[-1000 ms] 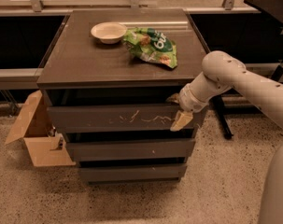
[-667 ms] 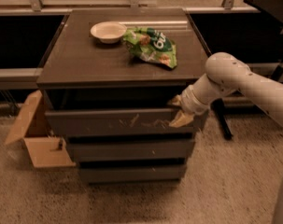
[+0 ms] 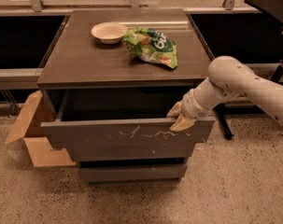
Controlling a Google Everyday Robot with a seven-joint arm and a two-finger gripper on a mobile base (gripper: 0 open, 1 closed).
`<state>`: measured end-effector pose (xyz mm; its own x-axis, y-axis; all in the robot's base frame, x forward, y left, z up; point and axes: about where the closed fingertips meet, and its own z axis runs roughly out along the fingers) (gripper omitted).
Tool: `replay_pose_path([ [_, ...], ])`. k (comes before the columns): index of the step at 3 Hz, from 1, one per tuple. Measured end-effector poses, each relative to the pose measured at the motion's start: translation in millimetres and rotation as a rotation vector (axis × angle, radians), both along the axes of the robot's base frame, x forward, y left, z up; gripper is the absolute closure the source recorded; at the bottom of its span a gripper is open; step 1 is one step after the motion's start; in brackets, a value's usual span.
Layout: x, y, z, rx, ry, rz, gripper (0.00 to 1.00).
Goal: Open top drawer
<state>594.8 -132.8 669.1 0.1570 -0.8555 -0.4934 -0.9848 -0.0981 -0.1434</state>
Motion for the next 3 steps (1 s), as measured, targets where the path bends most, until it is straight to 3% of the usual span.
replay_pose_path([
  [1, -11.0, 1.8, 2.6, 0.011, 0.001, 0.002, 0.83],
  [3, -11.0, 1.7, 2.7, 0.011, 0.001, 0.002, 0.37],
])
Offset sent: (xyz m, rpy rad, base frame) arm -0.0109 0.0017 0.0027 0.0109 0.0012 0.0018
